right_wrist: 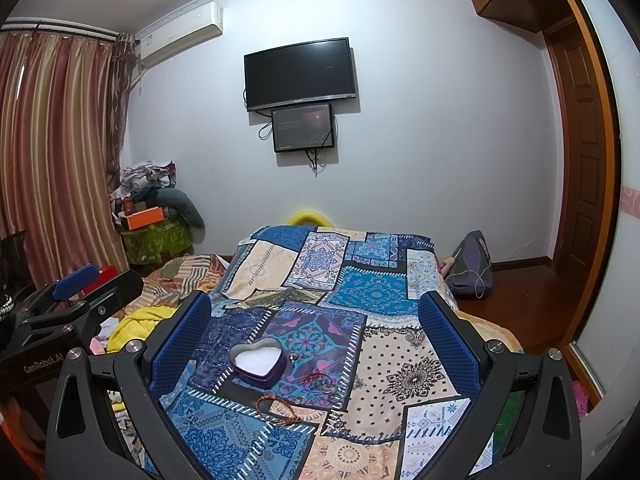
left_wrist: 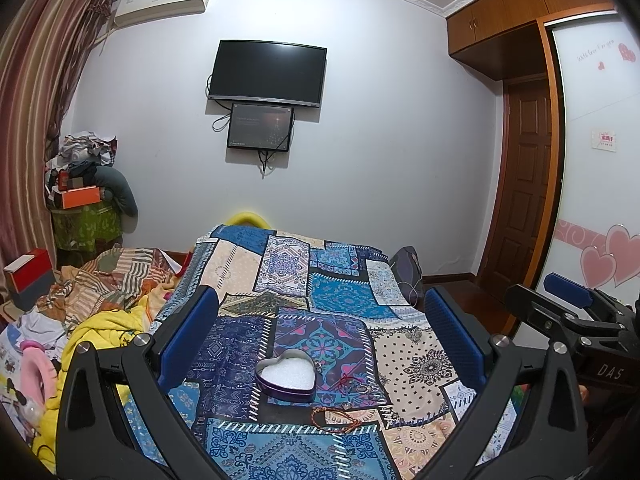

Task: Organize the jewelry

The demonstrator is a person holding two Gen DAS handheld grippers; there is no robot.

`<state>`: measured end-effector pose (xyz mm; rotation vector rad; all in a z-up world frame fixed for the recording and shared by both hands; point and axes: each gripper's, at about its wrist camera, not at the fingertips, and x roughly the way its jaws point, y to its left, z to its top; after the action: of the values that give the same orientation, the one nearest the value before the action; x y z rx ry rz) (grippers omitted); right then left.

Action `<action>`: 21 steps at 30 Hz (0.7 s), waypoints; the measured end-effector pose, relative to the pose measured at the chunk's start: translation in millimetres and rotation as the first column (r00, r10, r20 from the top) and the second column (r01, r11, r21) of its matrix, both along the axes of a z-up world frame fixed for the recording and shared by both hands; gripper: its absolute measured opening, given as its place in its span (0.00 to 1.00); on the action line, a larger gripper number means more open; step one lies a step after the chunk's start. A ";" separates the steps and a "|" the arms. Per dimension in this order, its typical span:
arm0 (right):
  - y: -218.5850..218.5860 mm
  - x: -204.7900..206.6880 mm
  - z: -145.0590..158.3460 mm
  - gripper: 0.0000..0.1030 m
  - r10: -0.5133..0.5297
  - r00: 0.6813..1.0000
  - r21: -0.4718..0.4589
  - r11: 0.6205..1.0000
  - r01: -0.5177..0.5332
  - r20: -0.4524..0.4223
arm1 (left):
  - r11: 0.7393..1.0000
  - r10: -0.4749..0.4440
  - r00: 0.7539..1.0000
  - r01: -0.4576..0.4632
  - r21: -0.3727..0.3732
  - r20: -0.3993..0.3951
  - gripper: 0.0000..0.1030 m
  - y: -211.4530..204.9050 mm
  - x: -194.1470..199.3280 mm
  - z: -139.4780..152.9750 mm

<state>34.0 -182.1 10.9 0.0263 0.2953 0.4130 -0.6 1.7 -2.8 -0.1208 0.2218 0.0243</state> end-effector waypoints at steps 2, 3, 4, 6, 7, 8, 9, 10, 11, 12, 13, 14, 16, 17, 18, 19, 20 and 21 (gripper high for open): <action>-2.0 0.7 -2.3 1.00 0.000 1.000 0.001 1.000 0.000 -0.001 | 1.000 -0.001 1.000 0.001 -0.001 0.000 1.00 0.2 0.2 0.1; -1.8 1.1 -2.9 1.00 -0.001 1.000 0.000 1.000 0.001 -0.002 | 1.000 0.000 1.000 0.000 -0.002 -0.001 1.00 0.0 0.4 -0.1; -1.9 1.8 -4.1 1.00 -0.001 1.000 -0.001 1.000 0.001 -0.003 | 1.000 0.000 1.000 0.000 -0.002 -0.002 1.00 0.0 0.8 -0.2; -1.6 3.8 -6.6 1.00 -0.002 1.000 -0.003 1.000 0.002 -0.008 | 1.000 0.001 1.000 -0.001 -0.003 -0.004 1.00 0.0 2.2 -0.7; -1.7 5.1 -7.6 1.00 -0.002 1.000 -0.004 1.000 0.002 -0.011 | 1.000 0.001 1.000 -0.001 -0.003 -0.005 1.00 0.2 2.8 -1.1; -2.0 6.3 -9.3 1.00 -0.003 1.000 -0.004 1.000 0.003 -0.014 | 1.000 0.001 1.000 -0.001 -0.003 -0.006 1.00 0.4 3.4 -1.5; -2.1 7.6 -10.8 1.00 -0.004 1.000 -0.005 1.000 0.004 -0.017 | 1.000 0.001 1.000 -0.001 -0.003 -0.008 1.00 0.5 3.9 -1.9; -2.0 8.5 -11.4 1.00 -0.005 1.000 -0.006 1.000 0.005 -0.020 | 1.000 0.001 1.000 -0.001 -0.003 -0.011 1.00 0.8 5.0 -2.6; -2.2 10.7 -13.3 1.00 -0.006 1.000 -0.007 1.000 0.006 -0.026 | 1.000 0.002 1.000 -0.002 -0.004 -0.014 1.00 1.1 6.7 -3.4; -2.7 12.9 -15.1 1.00 -0.007 1.000 -0.008 1.000 0.007 -0.031 | 1.000 0.004 1.000 -0.004 -0.005 -0.019 1.00 1.7 9.4 -4.4; -2.9 14.6 -16.0 1.00 -0.008 0.999 -0.008 1.000 0.008 -0.034 | 1.000 0.006 1.000 -0.006 -0.008 -0.028 1.00 2.6 12.6 -6.0; -3.2 17.5 -18.3 1.00 -0.011 0.999 -0.011 1.000 0.011 -0.040 | 1.000 0.007 0.999 -0.007 -0.011 -0.035 1.00 3.1 15.7 -7.0; -3.8 24.2 -24.6 1.00 -0.017 0.998 -0.020 1.000 0.016 -0.055 | 1.000 0.012 0.998 -0.013 -0.018 -0.058 1.00 5.4 23.8 -12.0; -3.5 30.2 -30.2 1.00 -0.023 0.997 -0.029 0.999 0.021 -0.069 | 1.000 0.013 0.998 -0.015 -0.020 -0.068 1.00 6.9 27.4 -14.1; -3.6 34.6 -34.8 1.00 -0.026 0.996 -0.035 0.999 0.023 -0.080 | 0.999 0.019 0.997 -0.021 -0.024 -0.081 1.00 8.6 32.1 -17.5; -3.3 39.1 -39.5 1.00 -0.029 0.995 -0.042 0.999 0.025 -0.092 | 0.999 0.027 0.995 -0.029 -0.027 -0.095 1.00 10.5 36.6 -21.0; -3.5 44.1 -45.3 1.00 -0.032 0.994 -0.050 0.998 0.027 -0.106 | 0.999 0.029 0.994 -0.033 -0.028 -0.109 1.00 12.0 41.2 -24.9; -3.6 49.1 -51.3 1.00 -0.034 0.992 -0.057 0.998 0.028 -0.120 | 0.999 0.033 0.991 -0.037 -0.028 -0.127 1.00 13.5 46.5 -29.4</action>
<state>83.1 -185.7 -40.4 0.0018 0.4253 0.3728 45.9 15.2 -32.3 -0.1532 0.3467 0.0637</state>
